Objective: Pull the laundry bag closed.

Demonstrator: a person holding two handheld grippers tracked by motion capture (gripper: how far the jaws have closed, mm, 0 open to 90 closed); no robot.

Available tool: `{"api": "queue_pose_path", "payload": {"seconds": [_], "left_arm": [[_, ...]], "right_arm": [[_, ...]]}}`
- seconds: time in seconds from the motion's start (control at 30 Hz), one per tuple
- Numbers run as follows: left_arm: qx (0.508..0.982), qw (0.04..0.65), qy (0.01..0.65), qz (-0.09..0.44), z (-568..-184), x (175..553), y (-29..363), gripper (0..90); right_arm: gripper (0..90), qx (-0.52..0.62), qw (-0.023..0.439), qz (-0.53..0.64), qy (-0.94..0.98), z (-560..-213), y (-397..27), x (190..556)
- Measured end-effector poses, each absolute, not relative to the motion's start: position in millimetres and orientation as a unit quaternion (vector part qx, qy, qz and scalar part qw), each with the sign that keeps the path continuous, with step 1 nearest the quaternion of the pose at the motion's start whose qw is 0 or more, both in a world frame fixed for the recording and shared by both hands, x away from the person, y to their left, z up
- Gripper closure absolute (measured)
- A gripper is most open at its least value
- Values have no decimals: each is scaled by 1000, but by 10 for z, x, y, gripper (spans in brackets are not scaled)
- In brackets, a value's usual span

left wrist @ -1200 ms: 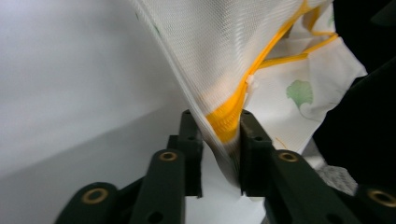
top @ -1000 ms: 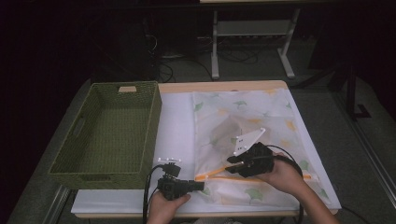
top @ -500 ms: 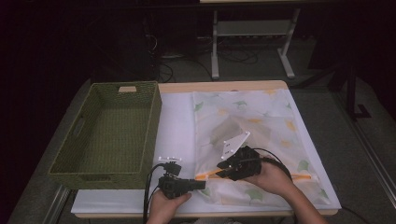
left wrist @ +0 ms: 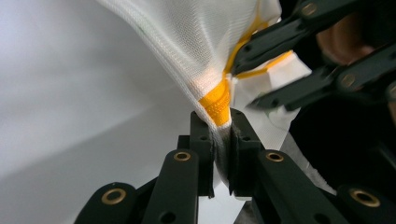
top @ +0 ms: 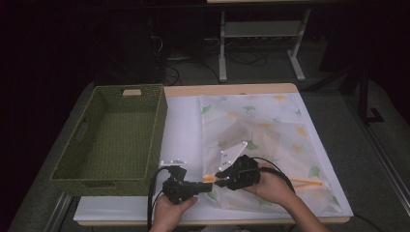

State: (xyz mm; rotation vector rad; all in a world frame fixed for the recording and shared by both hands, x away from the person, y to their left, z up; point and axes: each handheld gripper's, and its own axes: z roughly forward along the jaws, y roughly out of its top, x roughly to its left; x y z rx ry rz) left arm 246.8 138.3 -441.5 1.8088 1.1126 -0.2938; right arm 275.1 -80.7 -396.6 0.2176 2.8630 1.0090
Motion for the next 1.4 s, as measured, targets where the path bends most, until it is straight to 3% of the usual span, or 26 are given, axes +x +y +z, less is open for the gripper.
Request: {"api": "queue_pose_path", "payload": {"seconds": [0.3,0.43,0.7,1.4], "left_arm": [[738,493,442,-132,-4398,2480,1392,833],[741,489,442,-132,-4426,2471,1402,834],[742,482,447,-130,-4475,2459,1427,836],[754,472,438,-129,-4516,2429,1343,839]], "right_arm": [[642,62,67,318,944,-4040,-769,2725],[747,61,74,317,944,-4039,-788,2721],[851,62,71,323,942,-4020,-815,2724],[880,88,39,336,937,-4026,-771,2806]]}}
